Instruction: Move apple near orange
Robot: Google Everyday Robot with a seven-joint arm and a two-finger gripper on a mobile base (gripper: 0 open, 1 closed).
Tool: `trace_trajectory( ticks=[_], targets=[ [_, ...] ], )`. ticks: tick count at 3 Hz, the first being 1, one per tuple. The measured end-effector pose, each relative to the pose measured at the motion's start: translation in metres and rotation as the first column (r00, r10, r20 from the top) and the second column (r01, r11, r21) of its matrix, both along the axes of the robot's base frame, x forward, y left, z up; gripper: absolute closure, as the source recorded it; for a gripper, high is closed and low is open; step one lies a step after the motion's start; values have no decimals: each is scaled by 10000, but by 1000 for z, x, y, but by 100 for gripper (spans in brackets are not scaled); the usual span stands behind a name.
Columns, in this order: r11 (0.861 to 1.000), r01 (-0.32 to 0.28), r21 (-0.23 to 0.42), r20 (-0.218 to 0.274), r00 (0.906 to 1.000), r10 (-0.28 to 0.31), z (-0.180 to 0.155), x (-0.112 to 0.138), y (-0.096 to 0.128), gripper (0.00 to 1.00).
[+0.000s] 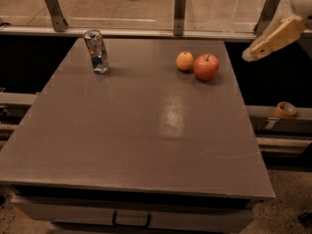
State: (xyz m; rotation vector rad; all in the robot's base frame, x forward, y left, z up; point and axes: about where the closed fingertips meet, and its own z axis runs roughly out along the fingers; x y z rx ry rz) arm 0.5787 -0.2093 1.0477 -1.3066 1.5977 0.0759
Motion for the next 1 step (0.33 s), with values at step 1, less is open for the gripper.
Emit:
trace_trajectory(
  ticks=[1],
  targets=[
    [9981,-287,-545,708,9970,325,32,-20,7,0]
  ],
)
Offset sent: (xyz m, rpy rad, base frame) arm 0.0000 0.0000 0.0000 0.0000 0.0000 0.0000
